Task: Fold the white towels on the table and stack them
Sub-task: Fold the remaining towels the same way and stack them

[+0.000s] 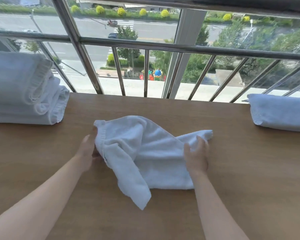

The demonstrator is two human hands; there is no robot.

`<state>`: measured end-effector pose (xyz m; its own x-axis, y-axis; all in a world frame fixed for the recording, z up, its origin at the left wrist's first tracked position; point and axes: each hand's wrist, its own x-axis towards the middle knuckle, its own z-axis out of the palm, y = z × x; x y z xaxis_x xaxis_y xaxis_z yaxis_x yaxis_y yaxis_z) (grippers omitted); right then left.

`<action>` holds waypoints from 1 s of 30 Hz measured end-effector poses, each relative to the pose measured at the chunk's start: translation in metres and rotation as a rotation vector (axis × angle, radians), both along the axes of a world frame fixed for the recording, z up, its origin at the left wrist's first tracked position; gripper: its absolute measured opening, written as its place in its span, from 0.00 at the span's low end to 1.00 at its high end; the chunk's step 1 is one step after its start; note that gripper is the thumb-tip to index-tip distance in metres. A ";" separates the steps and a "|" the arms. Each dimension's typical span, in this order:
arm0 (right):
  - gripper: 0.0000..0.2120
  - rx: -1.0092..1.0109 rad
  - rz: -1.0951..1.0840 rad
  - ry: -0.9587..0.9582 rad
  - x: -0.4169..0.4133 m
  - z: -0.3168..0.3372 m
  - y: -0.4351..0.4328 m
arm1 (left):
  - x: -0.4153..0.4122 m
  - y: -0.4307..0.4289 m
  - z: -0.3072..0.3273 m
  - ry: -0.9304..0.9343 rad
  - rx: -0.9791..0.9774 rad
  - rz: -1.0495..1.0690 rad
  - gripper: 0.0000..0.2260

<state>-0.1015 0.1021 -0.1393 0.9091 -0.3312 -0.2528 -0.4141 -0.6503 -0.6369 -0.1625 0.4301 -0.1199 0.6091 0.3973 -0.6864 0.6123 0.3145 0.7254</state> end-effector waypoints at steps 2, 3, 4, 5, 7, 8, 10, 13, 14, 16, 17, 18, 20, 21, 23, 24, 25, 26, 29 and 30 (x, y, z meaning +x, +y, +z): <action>0.25 -0.207 0.204 -0.081 -0.019 -0.005 0.029 | -0.008 -0.010 -0.009 -0.072 0.095 -0.122 0.32; 0.24 -0.191 0.290 -0.095 -0.028 -0.006 0.045 | -0.011 -0.015 -0.013 -0.091 0.133 -0.160 0.36; 0.23 -0.113 0.368 -0.084 -0.036 -0.007 0.062 | -0.011 -0.019 -0.016 -0.104 0.142 -0.188 0.38; 0.21 -0.015 0.430 -0.053 -0.045 -0.009 0.078 | -0.011 -0.022 -0.019 -0.119 0.125 -0.199 0.37; 0.20 0.116 0.522 0.015 -0.058 -0.015 0.104 | -0.008 -0.023 -0.026 -0.134 0.087 -0.207 0.33; 0.21 0.124 0.554 0.036 -0.062 -0.018 0.113 | -0.008 -0.020 -0.028 -0.141 0.091 -0.216 0.32; 0.25 0.044 0.601 0.039 -0.065 -0.026 0.119 | -0.007 -0.004 -0.028 -0.165 0.115 -0.227 0.31; 0.29 -0.207 0.700 0.058 -0.064 -0.037 0.098 | -0.011 0.038 -0.029 -0.192 0.195 -0.143 0.23; 0.30 -0.300 0.734 0.058 -0.063 -0.041 0.085 | -0.013 0.054 -0.029 -0.191 0.240 -0.108 0.20; 0.31 -0.388 0.737 0.047 -0.056 -0.042 0.056 | -0.017 0.081 -0.030 -0.154 0.331 -0.118 0.20; 0.30 -0.379 0.687 0.043 -0.051 -0.040 0.046 | -0.020 0.089 -0.032 -0.136 0.350 -0.172 0.20; 0.29 -0.356 0.607 0.050 -0.044 -0.036 0.042 | -0.021 0.093 -0.035 -0.128 0.345 -0.237 0.19; 0.27 -0.329 0.441 0.059 -0.039 -0.028 0.055 | -0.023 0.092 -0.043 -0.128 0.328 -0.317 0.14; 0.27 -0.320 0.401 0.021 -0.042 -0.023 0.070 | -0.023 0.088 -0.047 -0.129 0.345 -0.326 0.12; 0.27 -0.261 0.430 -0.092 -0.056 -0.018 0.114 | -0.018 0.082 -0.052 -0.117 0.391 -0.346 0.10; 0.27 -0.226 0.479 -0.116 -0.067 -0.018 0.136 | -0.014 0.079 -0.054 -0.103 0.416 -0.361 0.08; 0.27 -0.221 0.531 -0.105 -0.078 -0.019 0.156 | -0.010 0.079 -0.056 -0.089 0.455 -0.382 0.07; 0.28 -0.254 0.575 -0.073 -0.088 -0.023 0.171 | -0.006 0.079 -0.058 -0.078 0.501 -0.398 0.07; 0.32 -0.491 0.632 0.063 -0.106 -0.040 0.183 | 0.004 0.094 -0.063 -0.089 0.601 -0.293 0.04; 0.34 -0.545 0.627 0.107 -0.108 -0.045 0.179 | 0.006 0.103 -0.064 -0.101 0.613 -0.245 0.04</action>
